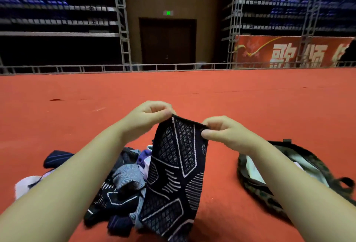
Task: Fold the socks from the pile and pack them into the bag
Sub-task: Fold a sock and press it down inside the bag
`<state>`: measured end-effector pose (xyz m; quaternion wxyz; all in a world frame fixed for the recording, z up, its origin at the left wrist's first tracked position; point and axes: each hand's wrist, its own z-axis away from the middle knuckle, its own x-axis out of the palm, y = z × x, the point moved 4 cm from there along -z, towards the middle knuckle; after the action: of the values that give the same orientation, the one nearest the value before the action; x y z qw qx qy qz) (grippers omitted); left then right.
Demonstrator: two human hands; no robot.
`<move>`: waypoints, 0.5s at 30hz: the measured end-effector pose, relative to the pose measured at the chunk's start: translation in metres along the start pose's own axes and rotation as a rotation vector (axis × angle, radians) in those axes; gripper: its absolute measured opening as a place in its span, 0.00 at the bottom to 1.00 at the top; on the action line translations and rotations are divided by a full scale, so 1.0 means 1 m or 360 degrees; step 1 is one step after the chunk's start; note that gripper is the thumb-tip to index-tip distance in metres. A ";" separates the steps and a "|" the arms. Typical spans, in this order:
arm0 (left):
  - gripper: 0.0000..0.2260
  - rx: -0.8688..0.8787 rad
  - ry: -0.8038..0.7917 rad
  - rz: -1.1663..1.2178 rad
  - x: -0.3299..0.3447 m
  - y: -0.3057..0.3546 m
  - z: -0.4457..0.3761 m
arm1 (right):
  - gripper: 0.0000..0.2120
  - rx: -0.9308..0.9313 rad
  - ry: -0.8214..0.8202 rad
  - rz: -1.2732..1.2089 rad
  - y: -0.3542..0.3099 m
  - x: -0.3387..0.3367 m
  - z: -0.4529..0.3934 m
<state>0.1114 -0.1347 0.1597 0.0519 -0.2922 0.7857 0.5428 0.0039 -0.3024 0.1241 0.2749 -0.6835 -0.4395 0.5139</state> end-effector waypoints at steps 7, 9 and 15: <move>0.10 -0.0332 -0.0002 -0.0617 -0.003 -0.032 -0.005 | 0.10 0.0150 0.0122 0.0368 0.013 -0.023 -0.006; 0.08 -0.0305 0.0113 -0.0955 -0.002 -0.036 -0.023 | 0.11 0.0279 0.0309 0.0672 0.024 -0.038 -0.013; 0.11 -0.0129 0.0397 -0.1272 0.014 -0.039 -0.068 | 0.13 0.0281 0.0637 0.0795 0.022 -0.066 -0.013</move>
<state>0.1361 -0.2099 0.1499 0.1515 -0.6392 0.5889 0.4709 0.0174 -0.3702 0.1408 0.2795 -0.8310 -0.1494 0.4571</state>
